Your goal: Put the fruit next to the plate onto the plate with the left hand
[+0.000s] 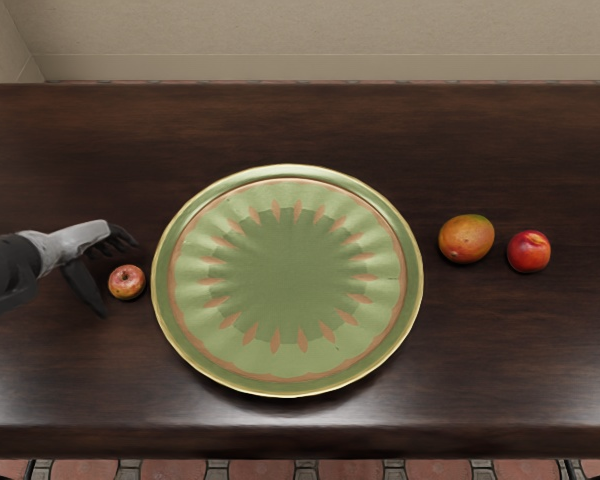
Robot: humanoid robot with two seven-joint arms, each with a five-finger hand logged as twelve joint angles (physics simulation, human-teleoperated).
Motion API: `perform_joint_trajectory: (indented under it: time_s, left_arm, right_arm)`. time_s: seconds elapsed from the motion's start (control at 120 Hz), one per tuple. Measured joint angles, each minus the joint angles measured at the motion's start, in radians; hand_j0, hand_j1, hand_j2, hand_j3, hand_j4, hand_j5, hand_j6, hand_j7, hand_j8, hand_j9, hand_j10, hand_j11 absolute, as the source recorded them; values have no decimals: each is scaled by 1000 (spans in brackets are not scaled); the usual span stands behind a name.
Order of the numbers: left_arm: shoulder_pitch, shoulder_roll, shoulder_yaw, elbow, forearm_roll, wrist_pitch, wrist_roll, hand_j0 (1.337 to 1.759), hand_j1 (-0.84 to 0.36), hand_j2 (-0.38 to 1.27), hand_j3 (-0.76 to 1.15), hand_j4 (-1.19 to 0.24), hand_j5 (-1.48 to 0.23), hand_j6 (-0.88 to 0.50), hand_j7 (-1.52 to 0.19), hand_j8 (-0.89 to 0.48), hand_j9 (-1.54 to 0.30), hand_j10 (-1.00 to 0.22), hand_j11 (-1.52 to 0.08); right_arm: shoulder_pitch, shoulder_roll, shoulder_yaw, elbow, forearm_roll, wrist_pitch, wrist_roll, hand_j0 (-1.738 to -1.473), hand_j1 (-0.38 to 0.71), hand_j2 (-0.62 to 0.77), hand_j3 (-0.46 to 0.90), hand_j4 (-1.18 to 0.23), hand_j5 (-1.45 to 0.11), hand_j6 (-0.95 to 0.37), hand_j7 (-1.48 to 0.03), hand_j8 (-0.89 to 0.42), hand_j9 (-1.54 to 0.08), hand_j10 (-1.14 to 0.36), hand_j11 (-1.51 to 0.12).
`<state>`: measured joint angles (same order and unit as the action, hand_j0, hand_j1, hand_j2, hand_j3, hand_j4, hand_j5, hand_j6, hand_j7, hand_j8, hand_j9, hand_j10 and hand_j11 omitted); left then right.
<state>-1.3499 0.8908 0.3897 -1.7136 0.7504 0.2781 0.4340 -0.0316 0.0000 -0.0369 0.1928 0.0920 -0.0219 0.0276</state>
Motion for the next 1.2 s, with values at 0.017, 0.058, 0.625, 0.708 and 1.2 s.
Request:
perform_joint_trajectory:
  time_s: [0.017,0.058,0.625,0.708,1.2]
  left_arm:
    - [0,-3,2,0,-3,7,2,1658,16,59,0,-283,-364,-284,-364,-284,-364,-283,-363]
    - [0,-5,6,0,-14,22,7,1658,14,59,0,-285,-366,-286,-366,-286,-366,-285,-365]
    - [2,-104,63,6,-80,186,18,1658,2,61,0,-293,-378,-293,-378,-293,-378,-293,-378]
    - [3,-104,71,6,-80,202,17,1658,-4,62,0,-298,-385,-298,-385,-298,-384,-298,-384]
    - [20,-133,79,15,-67,236,13,1658,-142,84,0,-442,-494,-329,-621,-99,-847,-173,-815]
  right_arm:
    - [0,0,0,0,0,0,0,-1658,-312,-6,0,-31,-40,-31,-40,-31,-40,-31,-40]
    - [0,0,0,0,0,0,0,-1658,-312,-6,0,-31,-40,-31,-40,-31,-40,-31,-40]
    - [0,0,0,0,0,0,0,-1658,-312,-6,0,-31,-40,-31,-40,-31,-40,-31,-40]
    - [0,0,0,0,0,0,0,-1658,-312,-6,0,-31,-40,-31,-40,-31,-40,-31,-40]
    - [0,0,0,0,0,0,0,-1658,-312,-6,0,-31,-40,-31,-40,-31,-40,-31,-40]
